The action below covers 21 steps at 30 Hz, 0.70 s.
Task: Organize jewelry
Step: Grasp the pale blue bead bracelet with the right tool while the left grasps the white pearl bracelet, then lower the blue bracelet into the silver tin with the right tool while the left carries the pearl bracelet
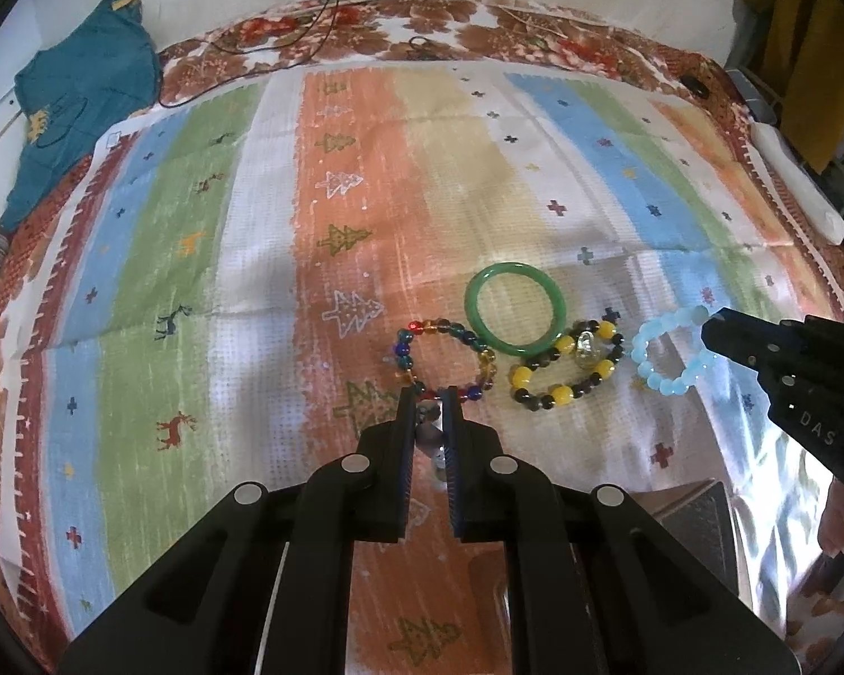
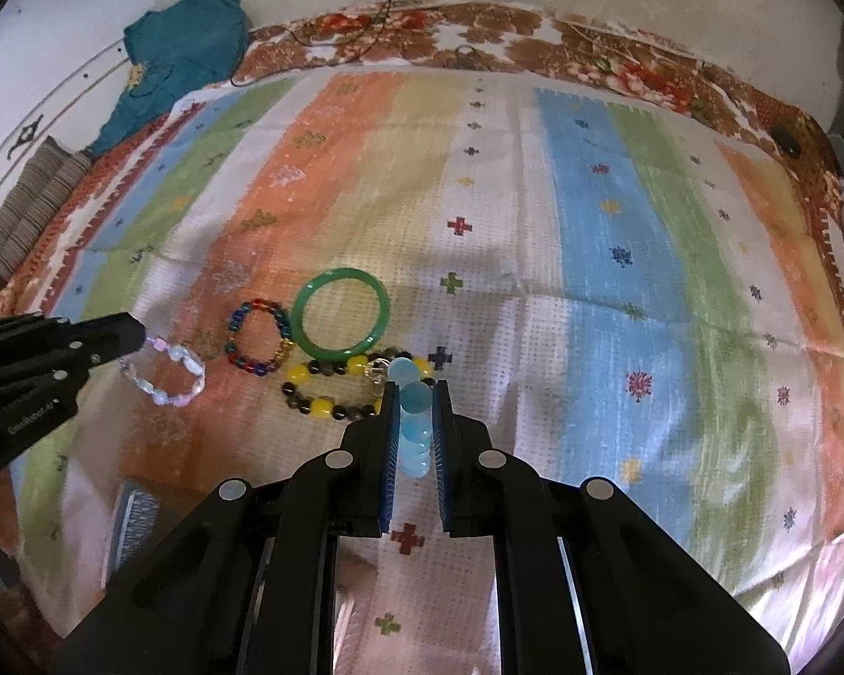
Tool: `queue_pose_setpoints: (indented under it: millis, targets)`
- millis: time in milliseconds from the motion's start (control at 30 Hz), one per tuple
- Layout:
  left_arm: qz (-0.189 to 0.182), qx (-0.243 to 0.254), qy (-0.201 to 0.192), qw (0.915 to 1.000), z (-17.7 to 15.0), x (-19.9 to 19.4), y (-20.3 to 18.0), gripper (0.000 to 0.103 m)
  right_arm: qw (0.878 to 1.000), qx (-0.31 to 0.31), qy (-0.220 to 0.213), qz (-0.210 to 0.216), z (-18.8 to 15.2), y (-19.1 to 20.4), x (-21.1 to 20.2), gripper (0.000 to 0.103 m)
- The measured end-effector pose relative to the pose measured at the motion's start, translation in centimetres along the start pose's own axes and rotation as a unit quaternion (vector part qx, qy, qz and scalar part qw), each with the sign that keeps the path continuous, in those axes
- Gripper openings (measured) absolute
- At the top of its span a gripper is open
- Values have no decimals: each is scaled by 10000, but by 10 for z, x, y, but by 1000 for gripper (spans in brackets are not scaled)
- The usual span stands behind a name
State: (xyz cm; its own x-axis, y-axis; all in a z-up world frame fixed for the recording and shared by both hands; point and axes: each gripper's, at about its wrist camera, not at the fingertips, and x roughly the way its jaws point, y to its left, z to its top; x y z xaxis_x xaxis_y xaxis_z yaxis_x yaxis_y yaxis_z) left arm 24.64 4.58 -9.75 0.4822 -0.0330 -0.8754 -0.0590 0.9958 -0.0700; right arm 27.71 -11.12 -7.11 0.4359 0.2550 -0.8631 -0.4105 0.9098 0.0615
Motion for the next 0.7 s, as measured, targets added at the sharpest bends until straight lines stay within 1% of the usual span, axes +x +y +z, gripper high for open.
queue_pose_setpoints:
  millis: [367,700]
  targets:
    - [-208,27,-289,9994,-3,-35,-14,9,9991,-43,-354,231,-5,14,-37,12]
    - [-298,110,-371,9988,-14,-52,-18,9,9982,-115,-525,259,-14,19,-55,12]
